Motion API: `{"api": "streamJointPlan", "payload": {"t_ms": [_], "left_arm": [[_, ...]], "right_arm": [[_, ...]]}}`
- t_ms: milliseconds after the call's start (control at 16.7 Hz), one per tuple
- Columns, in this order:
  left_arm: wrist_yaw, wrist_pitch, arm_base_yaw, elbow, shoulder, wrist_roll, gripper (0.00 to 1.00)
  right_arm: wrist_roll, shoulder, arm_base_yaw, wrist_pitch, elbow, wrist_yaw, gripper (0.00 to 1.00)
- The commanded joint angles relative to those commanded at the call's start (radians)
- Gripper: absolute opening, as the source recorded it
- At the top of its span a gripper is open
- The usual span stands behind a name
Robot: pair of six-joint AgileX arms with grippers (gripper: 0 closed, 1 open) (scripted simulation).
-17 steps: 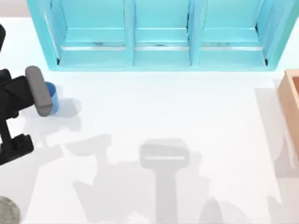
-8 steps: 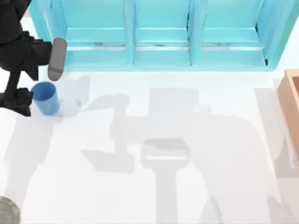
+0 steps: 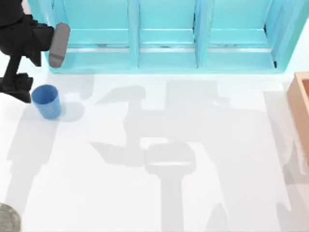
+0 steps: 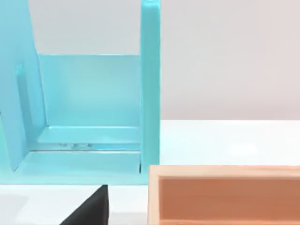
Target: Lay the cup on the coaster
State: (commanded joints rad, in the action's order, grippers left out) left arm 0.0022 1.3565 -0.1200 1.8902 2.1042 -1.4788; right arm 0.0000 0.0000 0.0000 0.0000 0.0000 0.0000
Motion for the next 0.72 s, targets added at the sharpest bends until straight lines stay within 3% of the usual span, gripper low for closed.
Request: {"api": "streamJointPlan", "payload": {"t_ms": [300,720], "left_arm": [[0.000,-0.042,-0.001,-0.040,0.005,0.001,1.00],[0.001,-0.339,0.002,-0.276,0.058,-0.003,1.00]], "right_arm": [[0.000,0.000,0.000,0.000,0.000,0.000,1.00],[0.000,0.000,0.000,0.000,0.000,0.000,1.00]]}}
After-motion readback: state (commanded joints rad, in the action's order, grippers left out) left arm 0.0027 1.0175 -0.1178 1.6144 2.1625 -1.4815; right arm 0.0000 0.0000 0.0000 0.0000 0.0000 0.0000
